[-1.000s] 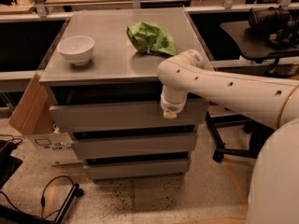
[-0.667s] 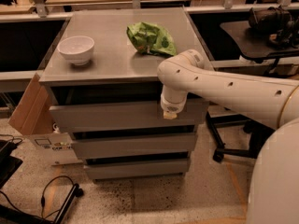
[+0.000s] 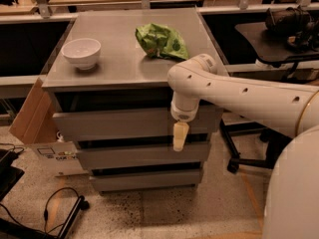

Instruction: Open top drawer

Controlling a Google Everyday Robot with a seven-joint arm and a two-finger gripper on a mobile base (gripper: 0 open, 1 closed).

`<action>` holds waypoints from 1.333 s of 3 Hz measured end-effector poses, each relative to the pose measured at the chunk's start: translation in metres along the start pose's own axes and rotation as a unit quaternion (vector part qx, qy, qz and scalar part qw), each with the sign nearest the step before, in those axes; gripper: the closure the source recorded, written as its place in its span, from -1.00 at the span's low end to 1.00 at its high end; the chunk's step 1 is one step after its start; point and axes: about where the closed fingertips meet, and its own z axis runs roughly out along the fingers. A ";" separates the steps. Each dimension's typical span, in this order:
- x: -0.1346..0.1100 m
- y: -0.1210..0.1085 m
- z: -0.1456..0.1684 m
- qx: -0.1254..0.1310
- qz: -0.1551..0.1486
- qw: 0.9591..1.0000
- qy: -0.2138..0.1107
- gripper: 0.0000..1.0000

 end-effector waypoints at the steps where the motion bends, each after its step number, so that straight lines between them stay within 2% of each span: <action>1: 0.000 0.000 0.000 0.000 0.000 1.000 0.000 -1.00; 2: 0.005 0.002 -0.007 -0.027 0.017 0.999 -0.001 -1.00; 4: 0.005 0.004 -0.006 -0.031 0.018 0.999 0.001 -1.00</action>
Offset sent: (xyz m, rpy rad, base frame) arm -0.0095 -0.0146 0.0229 0.0500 0.1556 -0.0857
